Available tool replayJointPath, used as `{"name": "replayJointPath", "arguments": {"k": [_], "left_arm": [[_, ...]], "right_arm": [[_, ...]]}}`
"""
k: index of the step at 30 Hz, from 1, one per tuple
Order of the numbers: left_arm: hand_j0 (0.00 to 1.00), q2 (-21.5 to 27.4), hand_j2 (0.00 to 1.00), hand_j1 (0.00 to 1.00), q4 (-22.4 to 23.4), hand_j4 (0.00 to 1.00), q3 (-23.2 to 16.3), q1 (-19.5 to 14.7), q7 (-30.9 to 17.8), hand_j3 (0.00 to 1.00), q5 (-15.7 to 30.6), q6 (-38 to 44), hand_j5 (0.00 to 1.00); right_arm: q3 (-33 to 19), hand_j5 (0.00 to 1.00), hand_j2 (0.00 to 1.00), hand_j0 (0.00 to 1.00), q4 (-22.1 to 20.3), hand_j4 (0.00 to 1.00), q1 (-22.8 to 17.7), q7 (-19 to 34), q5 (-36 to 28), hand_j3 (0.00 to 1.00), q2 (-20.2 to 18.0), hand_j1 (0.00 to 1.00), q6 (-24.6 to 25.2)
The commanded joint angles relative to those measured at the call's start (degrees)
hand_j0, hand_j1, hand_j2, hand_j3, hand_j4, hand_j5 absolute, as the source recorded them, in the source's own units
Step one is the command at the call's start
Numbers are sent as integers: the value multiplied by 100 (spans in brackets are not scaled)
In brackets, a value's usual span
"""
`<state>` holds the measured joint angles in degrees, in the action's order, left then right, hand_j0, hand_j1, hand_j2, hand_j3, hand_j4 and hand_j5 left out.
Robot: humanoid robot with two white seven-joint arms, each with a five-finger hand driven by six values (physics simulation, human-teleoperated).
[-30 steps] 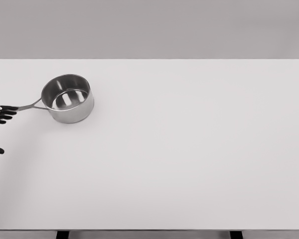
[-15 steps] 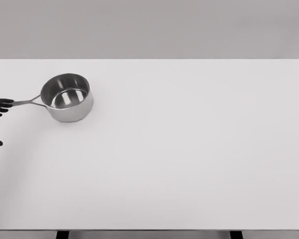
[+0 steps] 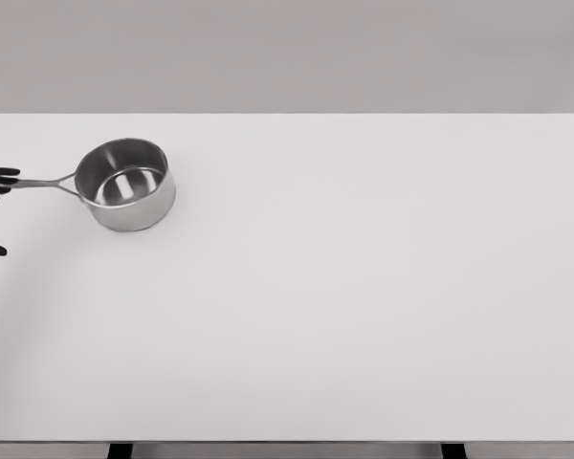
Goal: Rotate pot handle
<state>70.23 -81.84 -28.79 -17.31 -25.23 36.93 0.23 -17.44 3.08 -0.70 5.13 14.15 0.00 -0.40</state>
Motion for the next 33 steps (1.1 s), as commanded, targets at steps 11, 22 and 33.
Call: {"name": "replayJointPath", "arguments": {"k": [11, 22, 33], "left_arm": [[100, -150, 100, 100, 124, 100, -13, -114, -8, 100, -98, 12, 100], [100, 272, 100, 100, -763, 100, -39, 228, -35, 100, -54, -295, 100], [100, 870, 100, 100, -1871, 100, -30, 1160, -88, 100, 43, -1964, 100]], "right_arm": [[4, 100, 100, 100, 0, 100, 0, 5, 0, 100, 0, 100, -4], [-5, 100, 100, 100, 0, 100, 0, -4, 0, 100, 0, 100, 4], [-5, 100, 100, 100, 0, 100, 0, 5, 0, 100, 0, 100, -4]]}}
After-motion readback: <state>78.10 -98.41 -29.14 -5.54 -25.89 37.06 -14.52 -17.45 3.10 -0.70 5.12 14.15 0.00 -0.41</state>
